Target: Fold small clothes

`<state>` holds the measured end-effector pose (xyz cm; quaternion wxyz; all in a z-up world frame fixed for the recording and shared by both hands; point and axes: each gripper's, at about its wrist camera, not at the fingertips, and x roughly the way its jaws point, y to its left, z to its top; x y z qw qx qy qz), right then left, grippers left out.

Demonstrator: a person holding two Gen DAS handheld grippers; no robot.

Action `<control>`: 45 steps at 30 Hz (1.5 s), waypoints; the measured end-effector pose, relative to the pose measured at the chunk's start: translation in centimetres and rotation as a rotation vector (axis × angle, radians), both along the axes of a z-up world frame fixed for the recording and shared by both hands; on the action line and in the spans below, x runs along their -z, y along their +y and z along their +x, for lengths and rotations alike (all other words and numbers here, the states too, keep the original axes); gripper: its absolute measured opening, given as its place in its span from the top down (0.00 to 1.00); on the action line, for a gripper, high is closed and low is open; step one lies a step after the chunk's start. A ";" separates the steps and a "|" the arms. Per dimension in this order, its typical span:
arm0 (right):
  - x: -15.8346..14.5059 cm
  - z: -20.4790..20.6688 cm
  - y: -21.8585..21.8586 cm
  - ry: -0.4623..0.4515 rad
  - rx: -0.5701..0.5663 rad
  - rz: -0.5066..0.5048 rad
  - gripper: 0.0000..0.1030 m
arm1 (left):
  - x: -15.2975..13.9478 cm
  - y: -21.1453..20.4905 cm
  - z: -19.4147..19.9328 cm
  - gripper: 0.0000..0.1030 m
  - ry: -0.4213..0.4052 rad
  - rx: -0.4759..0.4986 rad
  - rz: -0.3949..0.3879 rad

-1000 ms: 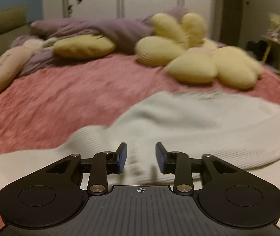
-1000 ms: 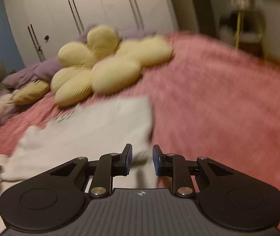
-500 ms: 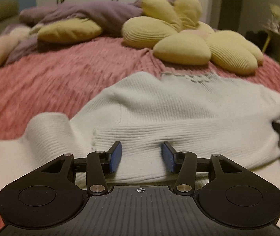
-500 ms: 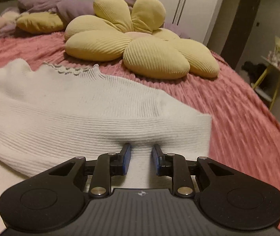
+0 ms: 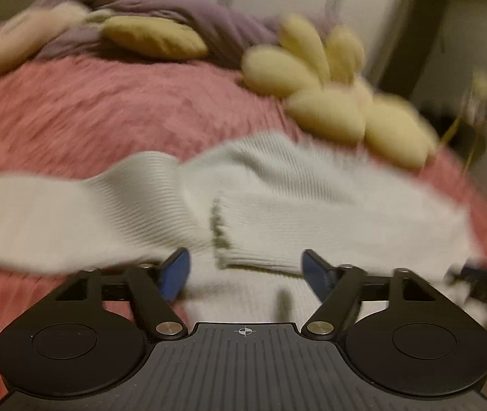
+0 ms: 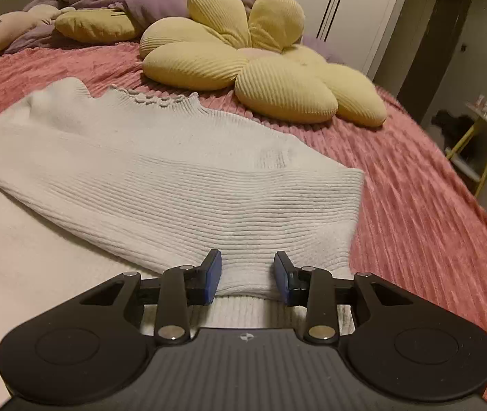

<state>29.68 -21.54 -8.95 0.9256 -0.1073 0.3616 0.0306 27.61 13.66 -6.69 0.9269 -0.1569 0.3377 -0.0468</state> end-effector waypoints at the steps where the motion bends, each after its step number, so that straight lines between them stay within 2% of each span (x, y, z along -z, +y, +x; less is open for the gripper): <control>1: -0.7 -0.8 -0.5 -0.006 0.002 0.055 0.52 | -0.1 1.7 -1.1 0.10 -0.012 -0.053 -0.043; 2: -1.1 -1.8 -0.9 -0.013 0.006 0.102 0.32 | -0.1 3.9 -2.3 0.10 -0.016 -0.125 -0.068; 3: -1.2 -2.8 -1.2 -0.017 0.006 0.138 0.25 | 0.1 5.8 -3.2 0.11 -0.009 -0.184 -0.073; 4: -1.3 -4.0 -1.4 -0.017 0.001 0.164 0.23 | 0.3 8.0 -4.0 0.12 0.001 -0.256 -0.071; 5: -1.2 -5.2 -1.4 -0.011 0.002 0.177 0.22 | 0.6 10.1 -4.6 0.14 0.017 -0.324 -0.072; 6: -1.0 -6.2 -1.3 -0.001 0.006 0.187 0.22 | 1.0 12.2 -5.1 0.20 0.040 -0.382 -0.097; 9: -0.5 -8.9 -1.1 0.010 0.012 0.235 0.18 | 2.1 18.7 -6.7 0.37 0.043 -0.554 -0.305; 11: -0.4 -10.0 -0.7 -0.011 0.013 0.237 0.17 | 2.8 22.0 -7.3 0.40 0.007 -0.642 -0.423; 14: -0.1 -10.4 -0.2 -0.019 0.022 0.244 0.15 | 3.9 25.1 -7.1 0.43 -0.032 -0.679 -0.558; 16: 0.1 -10.4 0.2 -0.020 0.027 0.228 0.13 | 4.8 26.2 -6.8 0.66 -0.028 -0.710 -0.616; 17: 0.1 -10.2 0.3 -0.020 0.027 0.223 0.13 | 5.2 26.7 -6.7 0.69 -0.032 -0.727 -0.641; 19: 0.1 -10.1 0.4 -0.018 0.032 0.220 0.13 | 6.0 27.4 -6.6 0.83 -0.030 -0.737 -0.665; 21: 0.1 -10.2 0.4 -0.019 0.034 0.222 0.13 | 6.3 27.7 -6.2 0.90 -0.027 -0.749 -0.664; 24: 0.2 -10.3 0.4 -0.020 0.032 0.221 0.13 | 6.2 27.9 -5.7 0.91 -0.013 -0.755 -0.630; 26: 0.2 -10.4 0.5 -0.022 0.028 0.217 0.13 | 5.5 27.5 -5.2 0.92 -0.008 -0.747 -0.567; 28: 0.2 -10.4 0.5 -0.027 0.028 0.218 0.14 | 4.1 26.5 -5.1 0.92 -0.028 -0.719 -0.513; 31: 0.2 -10.5 0.4 -0.033 0.032 0.227 0.14 | 0.5 23.2 -4.5 0.92 -0.105 -0.593 -0.435; 35: 0.3 -10.5 0.3 -0.039 0.033 0.236 0.14 | -5.4 13.9 -2.7 0.92 -0.216 -0.274 -0.308; 37: 0.3 -10.5 0.3 -0.040 0.034 0.238 0.14 | -7.2 8.1 -2.2 0.92 -0.256 -0.095 -0.258; 39: 0.3 -10.5 0.3 -0.040 0.034 0.242 0.14 | -7.4 1.9 -1.6 0.90 -0.235 0.056 -0.205; 41: 0.1 -10.4 0.1 -0.037 0.033 0.255 0.14 | -6.1 -3.8 -1.1 0.76 -0.185 0.169 -0.104; 42: 0.0 -10.4 -0.1 -0.037 0.029 0.267 0.14 | -5.3 -5.7 -1.2 0.63 -0.164 0.194 -0.052; 45: -0.8 -10.4 -0.9 -0.037 0.016 0.317 0.18 | -2.9 -8.4 -2.3 0.61 -0.114 0.201 0.041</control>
